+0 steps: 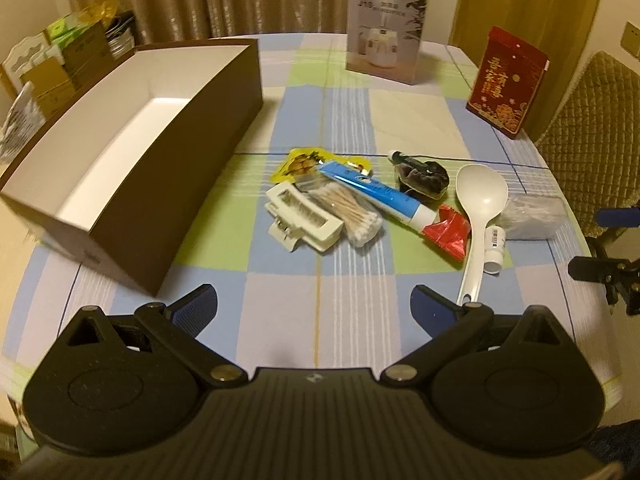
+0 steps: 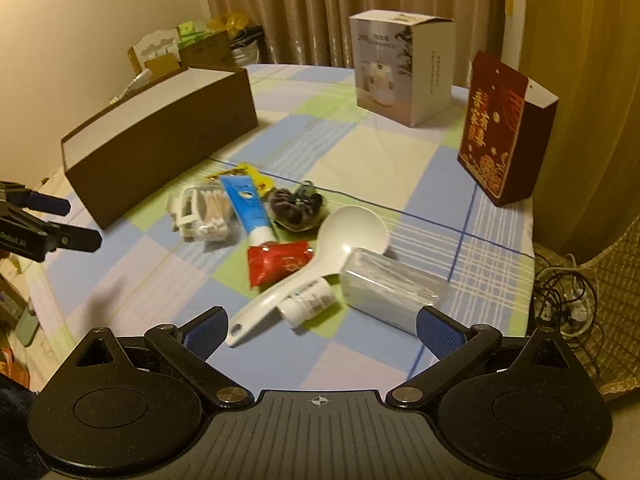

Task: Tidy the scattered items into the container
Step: 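Move both tools toward the scattered items on the table, then grasp the white claw clip with left tool while right tool grasps the clear toothpick case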

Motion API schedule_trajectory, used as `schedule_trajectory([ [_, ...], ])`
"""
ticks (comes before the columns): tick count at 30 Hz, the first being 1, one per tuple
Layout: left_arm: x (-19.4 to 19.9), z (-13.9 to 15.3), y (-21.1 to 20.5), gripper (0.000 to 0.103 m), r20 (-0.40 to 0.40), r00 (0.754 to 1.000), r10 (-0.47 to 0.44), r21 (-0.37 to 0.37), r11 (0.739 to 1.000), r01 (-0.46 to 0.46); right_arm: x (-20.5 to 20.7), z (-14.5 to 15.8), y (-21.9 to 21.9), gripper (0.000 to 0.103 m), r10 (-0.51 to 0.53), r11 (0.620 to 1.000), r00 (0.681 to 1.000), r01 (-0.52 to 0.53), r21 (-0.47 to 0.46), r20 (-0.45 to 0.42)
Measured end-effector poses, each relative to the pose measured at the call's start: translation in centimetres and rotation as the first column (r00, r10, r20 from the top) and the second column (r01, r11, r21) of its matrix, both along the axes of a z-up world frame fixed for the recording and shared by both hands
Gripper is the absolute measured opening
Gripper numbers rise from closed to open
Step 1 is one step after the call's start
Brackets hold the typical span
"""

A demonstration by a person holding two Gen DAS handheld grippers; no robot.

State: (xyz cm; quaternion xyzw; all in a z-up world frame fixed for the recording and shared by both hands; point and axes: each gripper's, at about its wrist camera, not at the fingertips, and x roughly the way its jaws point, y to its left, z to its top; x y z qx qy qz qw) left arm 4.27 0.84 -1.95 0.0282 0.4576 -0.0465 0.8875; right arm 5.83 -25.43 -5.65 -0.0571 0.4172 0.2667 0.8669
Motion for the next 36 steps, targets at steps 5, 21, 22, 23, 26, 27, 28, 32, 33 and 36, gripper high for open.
schedule_trajectory([
  [5, 1.6, -0.7, 0.3, 0.097, -0.002, 1.000, -0.023, -0.002, 1.000, 0.023, 1.3, -0.7, -0.8, 0.103, 0.025, 0.999, 0.999, -0.024, -0.032, 0.022],
  [21, 7.0, -3.3, 1.0, 0.091, -0.071, 0.997, 0.008, 0.004, 1.000, -0.007, 6.8, -4.6, -1.9, 0.078, 0.321, 0.929, 0.946, -0.307, -0.206, 0.039],
  [22, 7.3, -3.5, 1.0, 0.090, -0.075, 0.997, 0.010, 0.005, 1.000, -0.009, 7.1, -4.8, -1.9, 0.078, 0.328, 0.927, 0.944, -0.315, -0.204, 0.032],
  [23, 7.5, -3.6, 1.0, 0.090, -0.079, 0.997, 0.012, 0.006, 1.000, -0.012, 7.3, -4.9, -1.8, 0.078, 0.335, 0.925, 0.942, -0.323, -0.200, 0.027],
  [26, 8.2, -4.0, 1.1, 0.087, -0.089, 0.996, 0.017, 0.002, 1.000, -0.017, 7.7, -5.3, -1.6, 0.059, 0.345, 0.922, 0.938, -0.339, -0.190, 0.002],
  [27, 8.4, -4.2, 1.2, 0.086, -0.092, 0.996, 0.020, 0.000, 1.000, -0.020, 7.8, -5.3, -1.6, 0.057, 0.342, 0.923, 0.940, -0.336, -0.187, -0.003],
  [28, 8.7, -4.4, 1.2, 0.085, -0.096, 0.995, 0.023, -0.004, 1.000, -0.024, 7.7, -5.4, -1.6, 0.056, 0.334, 0.927, 0.942, -0.331, -0.178, -0.014],
  [32, 9.8, -5.0, 1.2, 0.081, -0.104, 0.994, 0.032, -0.018, 0.999, -0.034, 7.7, -5.5, -1.7, 0.036, 0.270, 0.945, 0.959, -0.280, -0.166, -0.084],
  [33, 10.0, -5.2, 1.3, 0.080, -0.105, 0.994, 0.036, -0.020, 0.999, -0.039, 7.6, -5.5, -1.7, 0.035, 0.252, 0.950, 0.963, -0.264, -0.168, -0.091],
  [36, 10.9, -5.8, 1.3, 0.077, -0.114, 0.992, 0.054, -0.032, 0.998, -0.058, 7.1, -5.5, -1.9, 0.035, 0.205, 0.962, 0.973, -0.220, -0.161, -0.108],
])
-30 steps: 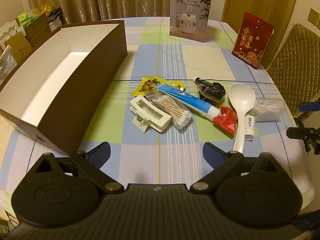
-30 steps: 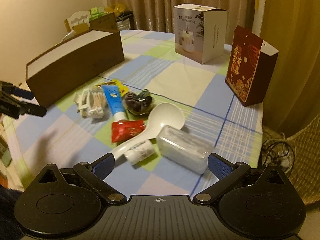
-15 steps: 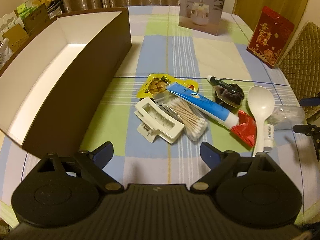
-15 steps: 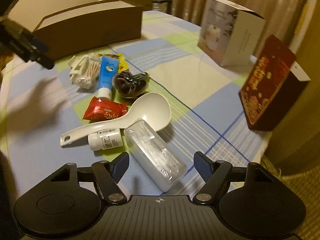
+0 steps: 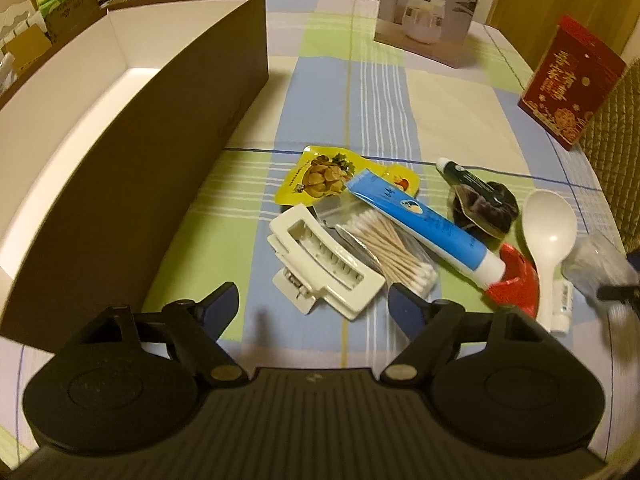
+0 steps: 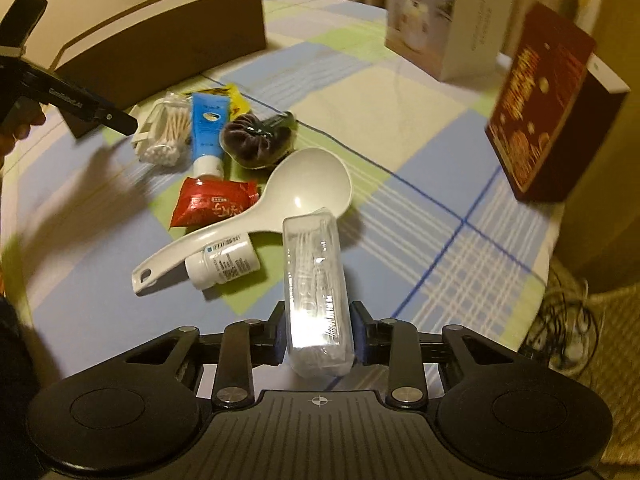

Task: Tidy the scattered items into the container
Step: 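Grasp the white claw clip with left tool while right tool grasps the clear toothpick case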

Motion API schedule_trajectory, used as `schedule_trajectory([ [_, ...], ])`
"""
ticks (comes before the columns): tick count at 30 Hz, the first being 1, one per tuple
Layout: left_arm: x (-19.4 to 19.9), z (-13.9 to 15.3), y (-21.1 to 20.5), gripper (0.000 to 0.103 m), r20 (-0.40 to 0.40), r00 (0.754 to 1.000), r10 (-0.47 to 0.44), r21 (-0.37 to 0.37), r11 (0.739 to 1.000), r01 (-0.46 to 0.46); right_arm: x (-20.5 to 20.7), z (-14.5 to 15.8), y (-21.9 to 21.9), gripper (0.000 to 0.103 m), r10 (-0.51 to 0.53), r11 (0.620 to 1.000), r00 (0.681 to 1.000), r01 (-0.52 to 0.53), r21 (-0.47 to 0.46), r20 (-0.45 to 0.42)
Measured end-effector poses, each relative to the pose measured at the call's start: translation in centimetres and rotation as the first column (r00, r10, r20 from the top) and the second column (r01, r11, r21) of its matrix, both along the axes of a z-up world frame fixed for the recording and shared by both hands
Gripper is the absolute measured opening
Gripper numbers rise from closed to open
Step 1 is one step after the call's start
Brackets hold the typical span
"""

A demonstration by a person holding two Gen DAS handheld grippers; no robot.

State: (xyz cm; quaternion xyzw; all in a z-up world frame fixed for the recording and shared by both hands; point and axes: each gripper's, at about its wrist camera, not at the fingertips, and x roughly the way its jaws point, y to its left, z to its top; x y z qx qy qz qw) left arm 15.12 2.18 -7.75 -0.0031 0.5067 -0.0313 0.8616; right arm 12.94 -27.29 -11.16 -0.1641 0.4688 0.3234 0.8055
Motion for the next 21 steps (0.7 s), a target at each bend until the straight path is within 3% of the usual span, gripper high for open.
schedule_trajectory([
  [6, 1.7, -1.1, 0.5, 0.068, -0.020, 0.998, 0.052, -0.021, 0.998, -0.052, -0.5, -0.1, -0.2, 0.035, -0.063, 0.998, 0.998, 0.063, 0.011, -0.012],
  [15, 4.0, -2.4, 1.2, 0.065, -0.042, 0.995, 0.093, -0.056, 0.994, -0.096, -0.6, -0.4, 0.2, 0.035, -0.086, 0.996, 0.996, 0.086, -0.001, -0.013],
  [18, 4.2, -3.4, 1.3, 0.052, -0.076, 0.993, 0.094, -0.069, 0.993, -0.099, -0.7, -0.4, 0.3, 0.035, -0.088, 0.996, 0.996, 0.088, -0.002, -0.012],
  [21, 3.7, -3.3, 1.3, 0.048, -0.063, 0.996, 0.055, -0.039, 0.998, -0.058, -0.9, -0.4, 0.4, 0.035, -0.086, 0.996, 0.996, 0.086, -0.004, -0.014],
])
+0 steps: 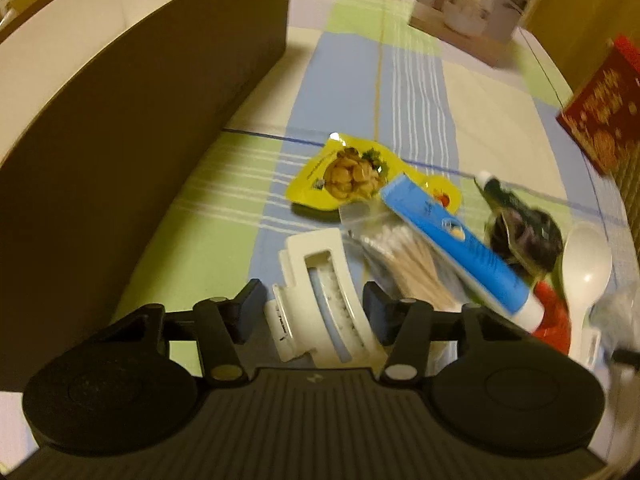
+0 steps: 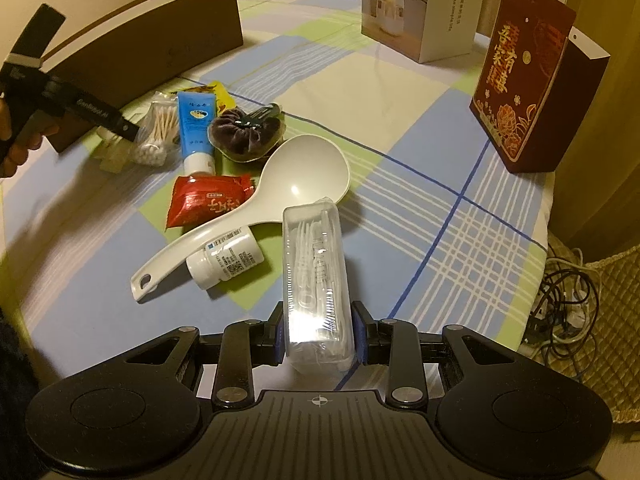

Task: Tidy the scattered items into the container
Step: 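Grasp the white claw clip with left tool while right tool grasps the clear toothpick case, then carry the claw clip with left tool while right tool carries the toothpick case into the box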

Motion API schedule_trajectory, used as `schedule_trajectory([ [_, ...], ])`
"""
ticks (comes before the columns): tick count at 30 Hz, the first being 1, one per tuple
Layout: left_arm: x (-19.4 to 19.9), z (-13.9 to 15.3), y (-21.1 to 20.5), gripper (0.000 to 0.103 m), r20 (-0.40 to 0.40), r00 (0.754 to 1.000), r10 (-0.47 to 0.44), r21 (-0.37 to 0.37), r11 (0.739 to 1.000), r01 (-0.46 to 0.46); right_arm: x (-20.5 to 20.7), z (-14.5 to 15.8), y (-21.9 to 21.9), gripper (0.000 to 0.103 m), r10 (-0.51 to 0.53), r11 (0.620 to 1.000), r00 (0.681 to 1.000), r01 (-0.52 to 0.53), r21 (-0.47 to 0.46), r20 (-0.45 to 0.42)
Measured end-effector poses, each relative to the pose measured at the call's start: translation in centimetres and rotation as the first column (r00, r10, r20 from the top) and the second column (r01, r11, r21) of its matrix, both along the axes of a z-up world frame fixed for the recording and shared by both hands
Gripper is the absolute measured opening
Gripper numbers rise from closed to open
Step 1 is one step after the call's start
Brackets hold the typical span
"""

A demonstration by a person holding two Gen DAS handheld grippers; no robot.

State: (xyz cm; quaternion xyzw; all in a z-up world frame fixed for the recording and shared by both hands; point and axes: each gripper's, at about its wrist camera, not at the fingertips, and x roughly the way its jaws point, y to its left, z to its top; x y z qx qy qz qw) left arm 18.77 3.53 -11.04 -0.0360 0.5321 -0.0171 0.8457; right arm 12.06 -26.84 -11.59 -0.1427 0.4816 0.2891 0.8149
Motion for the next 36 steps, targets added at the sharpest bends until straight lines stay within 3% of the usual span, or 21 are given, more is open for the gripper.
schedule_trajectory([
  [5, -2.0, 0.1, 0.7, 0.046, -0.018, 0.995, -0.096, 0.032, 0.995, 0.097, -0.4, 0.0, 0.5, 0.036, 0.022, 1.000, 1.000, -0.022, -0.012, 0.010],
  [8, -3.0, 0.2, 1.2, 0.046, -0.028, 0.994, -0.104, 0.036, 0.994, 0.105, -0.5, -0.1, 1.0, 0.037, 0.024, 1.000, 0.999, -0.024, -0.021, 0.023],
  [9, -3.2, 0.2, 1.3, 0.047, -0.030, 0.994, -0.101, 0.036, 0.994, 0.102, -0.5, -0.1, 1.1, 0.059, 0.024, 0.999, 0.999, -0.024, -0.025, 0.026],
  [11, -3.5, 0.2, 1.5, 0.049, -0.031, 0.996, -0.089, 0.038, 0.995, 0.090, -0.7, 0.1, 1.4, 0.091, 0.013, 0.999, 0.997, -0.010, -0.042, 0.080],
  [16, -4.0, 0.4, 1.4, 0.048, -0.032, 0.997, -0.075, 0.038, 0.996, 0.076, -0.3, 0.1, 1.8, 0.090, 0.004, 0.999, 0.995, -0.001, -0.033, 0.099],
  [17, -4.1, 0.4, 1.4, 0.048, -0.032, 0.997, -0.076, 0.040, 0.996, 0.077, -0.2, 0.0, 1.9, 0.082, -0.002, 0.999, 0.995, 0.006, -0.039, 0.100],
  [18, -4.3, 0.3, 1.3, 0.046, -0.035, 0.996, -0.076, 0.044, 0.996, 0.078, 0.0, 0.0, 1.9, 0.064, -0.003, 0.999, 0.995, 0.007, -0.037, 0.096],
  [22, -5.0, 0.6, 1.0, 0.038, -0.024, 0.995, -0.102, 0.063, 0.993, 0.103, -0.1, -0.3, 2.0, 0.033, -0.013, 0.999, 0.997, 0.016, -0.036, 0.070],
  [36, -8.2, 3.0, 0.1, 0.036, 0.033, 0.979, -0.199, 0.076, 0.978, 0.196, -2.7, 1.7, 1.7, 0.033, -0.104, 0.994, 0.994, 0.103, 0.033, 0.029],
])
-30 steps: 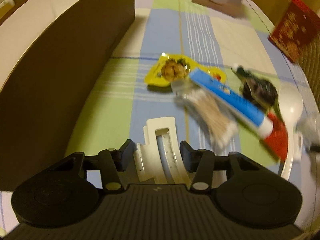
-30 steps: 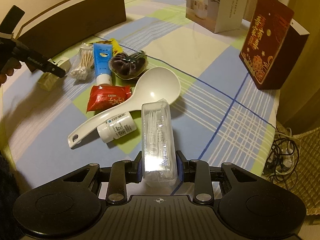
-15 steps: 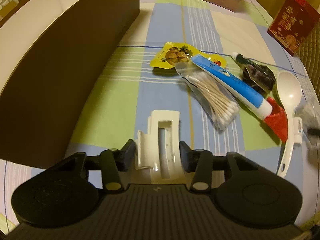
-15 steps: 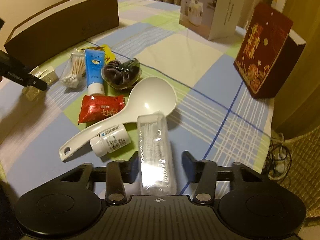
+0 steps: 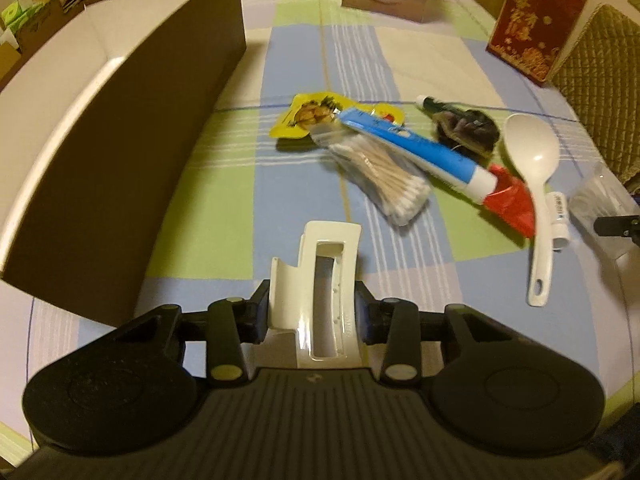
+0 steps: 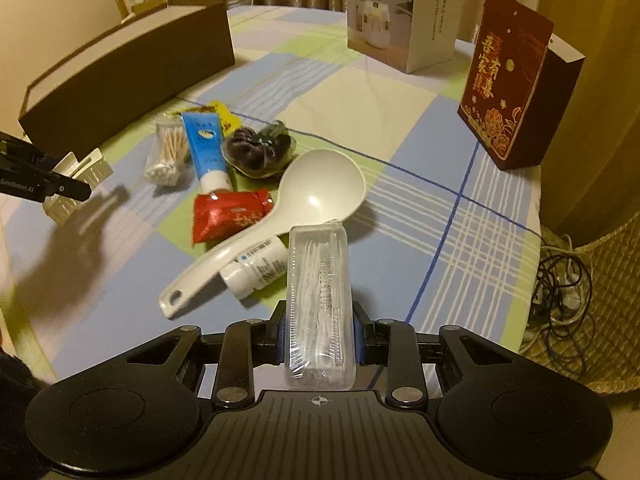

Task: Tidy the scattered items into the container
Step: 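Carry the claw clip with left tool while right tool carries the toothpick case into the box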

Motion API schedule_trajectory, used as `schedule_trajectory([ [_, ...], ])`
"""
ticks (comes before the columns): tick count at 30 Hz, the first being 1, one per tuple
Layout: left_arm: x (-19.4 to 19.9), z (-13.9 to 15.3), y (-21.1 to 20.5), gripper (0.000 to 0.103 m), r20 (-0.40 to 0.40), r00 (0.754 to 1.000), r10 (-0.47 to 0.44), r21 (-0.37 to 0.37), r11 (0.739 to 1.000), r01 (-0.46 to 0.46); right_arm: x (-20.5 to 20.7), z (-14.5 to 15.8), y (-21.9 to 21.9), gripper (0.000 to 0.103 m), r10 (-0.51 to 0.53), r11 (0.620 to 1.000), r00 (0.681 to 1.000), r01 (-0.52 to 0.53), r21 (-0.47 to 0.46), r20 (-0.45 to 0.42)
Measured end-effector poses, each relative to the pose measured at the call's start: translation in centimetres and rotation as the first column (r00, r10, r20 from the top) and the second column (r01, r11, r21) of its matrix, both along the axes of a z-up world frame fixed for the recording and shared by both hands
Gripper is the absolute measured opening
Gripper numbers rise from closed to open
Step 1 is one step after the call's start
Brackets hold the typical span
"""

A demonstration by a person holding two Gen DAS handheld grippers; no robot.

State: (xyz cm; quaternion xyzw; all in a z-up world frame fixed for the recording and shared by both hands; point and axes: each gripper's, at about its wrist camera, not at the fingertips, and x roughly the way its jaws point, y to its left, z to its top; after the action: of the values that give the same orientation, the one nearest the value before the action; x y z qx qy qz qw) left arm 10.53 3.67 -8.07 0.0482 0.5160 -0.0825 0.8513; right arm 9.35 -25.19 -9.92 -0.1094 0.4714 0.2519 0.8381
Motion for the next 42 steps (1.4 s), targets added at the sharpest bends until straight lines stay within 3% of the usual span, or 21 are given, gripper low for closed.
schedule_trajectory([
  [12, -2.0, 4.3, 1.0, 0.036, 0.075, 0.997, -0.027, -0.023, 0.999, 0.029, -1.9, 3.9, 3.2, 0.033, 0.006, 0.995, 0.999, -0.010, 0.099, 0.040],
  [20, -2.8, 6.9, 3.4, 0.036, 0.115, 0.992, -0.053, -0.038, 0.998, 0.058, -3.2, 6.0, 8.2, 0.033, 0.037, 0.984, 0.998, -0.044, 0.175, 0.045],
  [28, -2.7, 9.9, 8.5, 0.036, 0.173, 0.984, -0.052, -0.055, 0.997, 0.063, -2.9, 7.9, 15.8, 0.033, 0.106, 0.953, 0.994, -0.112, 0.282, 0.036],
  [37, -0.6, 12.3, 16.4, 0.036, 0.226, 0.973, -0.041, -0.039, 0.998, 0.051, -0.4, 10.5, 26.3, 0.033, 0.130, 0.904, 0.986, -0.162, 0.395, 0.108],
  [42, 1.2, 12.8, 20.4, 0.036, 0.255, 0.966, -0.047, -0.025, 0.998, 0.055, 1.2, 11.3, 31.0, 0.033, 0.132, 0.905, 0.982, -0.176, 0.387, 0.137],
])
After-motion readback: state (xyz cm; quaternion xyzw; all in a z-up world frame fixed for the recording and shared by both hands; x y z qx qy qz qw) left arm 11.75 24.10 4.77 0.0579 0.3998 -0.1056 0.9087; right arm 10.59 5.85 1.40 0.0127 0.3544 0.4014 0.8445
